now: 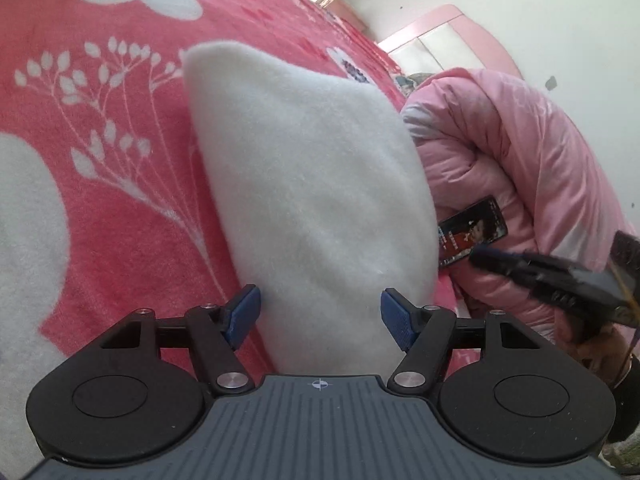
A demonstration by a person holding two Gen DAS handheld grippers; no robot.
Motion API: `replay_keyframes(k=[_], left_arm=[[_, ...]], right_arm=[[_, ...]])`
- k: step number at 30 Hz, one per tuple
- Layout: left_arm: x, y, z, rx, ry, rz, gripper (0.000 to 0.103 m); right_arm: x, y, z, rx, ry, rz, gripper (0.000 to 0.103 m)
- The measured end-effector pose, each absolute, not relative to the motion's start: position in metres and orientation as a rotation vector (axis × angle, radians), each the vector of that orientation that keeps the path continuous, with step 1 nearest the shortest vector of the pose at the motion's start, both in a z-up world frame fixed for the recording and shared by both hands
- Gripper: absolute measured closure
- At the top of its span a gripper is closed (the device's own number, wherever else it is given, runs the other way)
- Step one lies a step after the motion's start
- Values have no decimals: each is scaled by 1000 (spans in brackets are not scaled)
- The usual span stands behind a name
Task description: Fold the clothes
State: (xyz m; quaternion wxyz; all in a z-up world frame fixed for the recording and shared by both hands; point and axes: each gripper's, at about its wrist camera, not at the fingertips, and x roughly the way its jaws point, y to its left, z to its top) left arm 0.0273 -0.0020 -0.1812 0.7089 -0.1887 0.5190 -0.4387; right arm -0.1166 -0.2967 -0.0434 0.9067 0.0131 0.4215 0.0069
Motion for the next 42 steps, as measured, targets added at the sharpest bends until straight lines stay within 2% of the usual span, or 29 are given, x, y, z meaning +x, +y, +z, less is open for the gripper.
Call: replay_keyframes(k=[3,5,7,10,13,18,21,23,25,27,28,34,38,42], left_arm=[[23,-18,-195,-387,1288,-928,45],[15,-27,-195,-363,1315,-937,49],[5,-34,-194,-324,1324,-965,50],[-10,-42,-199,-256,1403,-1022,53],[-23,-41,-208,-281,1513,-1101,55],[-21,-27,-200,-298,1449,-1094,53],[-9,-9,-198,-393,1407,-1036,53],[3,13,-196,-482,1356,-979,52],[18,29,-192,-540,1288,-914,52],[35,40,-186,-566,1208,-842,51],[45,39,-179,-539,1153,-804,51],[93,-21,-149,-409,866,-867,48],[114,-55,-164,-345,912,-817,49],[107,-45,-149,-379,953,-777,46]], right_arm=[[-82,-289,-18,-30,735,74,86],[-59,-288,-19,-42,705,100,86],[-37,-293,-35,-14,734,119,85],[-23,-291,-88,-90,941,131,82],[-29,-284,-86,-158,935,129,82],[9,-296,-32,-48,735,109,82],[50,-317,-52,13,722,19,82],[75,-342,-96,114,858,-4,84],[75,-353,-107,189,861,-36,84],[61,-351,-87,167,782,-50,84],[54,-349,-79,158,750,-59,81],[70,-347,-84,152,751,39,81],[95,-356,-119,227,799,23,84],[77,-351,-88,231,793,21,82]])
